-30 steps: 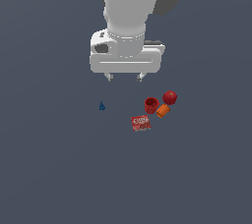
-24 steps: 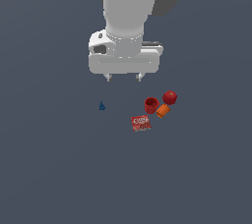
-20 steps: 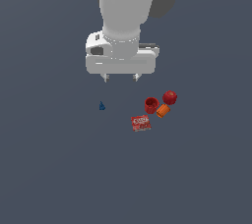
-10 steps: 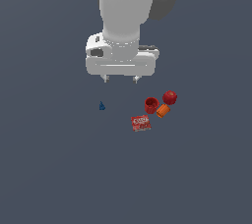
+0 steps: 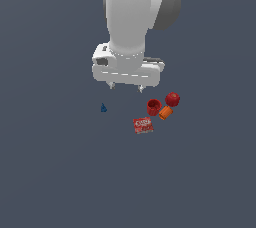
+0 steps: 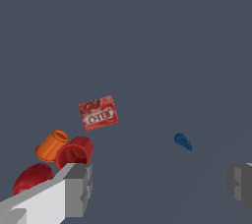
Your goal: Pick up a designated object from a clutter of objects.
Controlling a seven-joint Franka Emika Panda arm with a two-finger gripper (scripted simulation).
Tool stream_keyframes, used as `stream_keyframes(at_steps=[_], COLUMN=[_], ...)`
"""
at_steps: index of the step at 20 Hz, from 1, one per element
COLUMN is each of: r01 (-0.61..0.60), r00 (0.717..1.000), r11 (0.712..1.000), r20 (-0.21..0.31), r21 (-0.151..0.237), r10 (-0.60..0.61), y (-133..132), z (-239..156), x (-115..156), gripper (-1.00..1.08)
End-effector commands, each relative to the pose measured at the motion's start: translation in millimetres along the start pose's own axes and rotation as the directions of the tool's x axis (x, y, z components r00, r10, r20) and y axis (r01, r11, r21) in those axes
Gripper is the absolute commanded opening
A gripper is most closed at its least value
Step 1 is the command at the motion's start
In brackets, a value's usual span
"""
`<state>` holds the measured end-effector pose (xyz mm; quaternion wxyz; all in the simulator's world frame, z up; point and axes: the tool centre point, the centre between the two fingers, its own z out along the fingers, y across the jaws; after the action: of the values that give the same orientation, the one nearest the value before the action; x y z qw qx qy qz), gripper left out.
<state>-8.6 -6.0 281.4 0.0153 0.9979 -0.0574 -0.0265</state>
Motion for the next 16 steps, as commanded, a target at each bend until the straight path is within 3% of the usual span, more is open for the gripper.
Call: stream_keyframes(at_steps=[1,8,16], r01=[-0.050,-0.215,-0.399], r00=[0.999,0.977,0.917], r11=[0.999,0.977,0.917], r20=[-0.001,-0.003,-0.001], r21=[0.004,0.017,0.030], r10=[0.050,0.215,0.399], y=[-4.7,-19.5,-35.6], z=[8.6,36.6,69.1], x=[2.3,8.8,13.7], gripper=[1.00,1.00,1.00])
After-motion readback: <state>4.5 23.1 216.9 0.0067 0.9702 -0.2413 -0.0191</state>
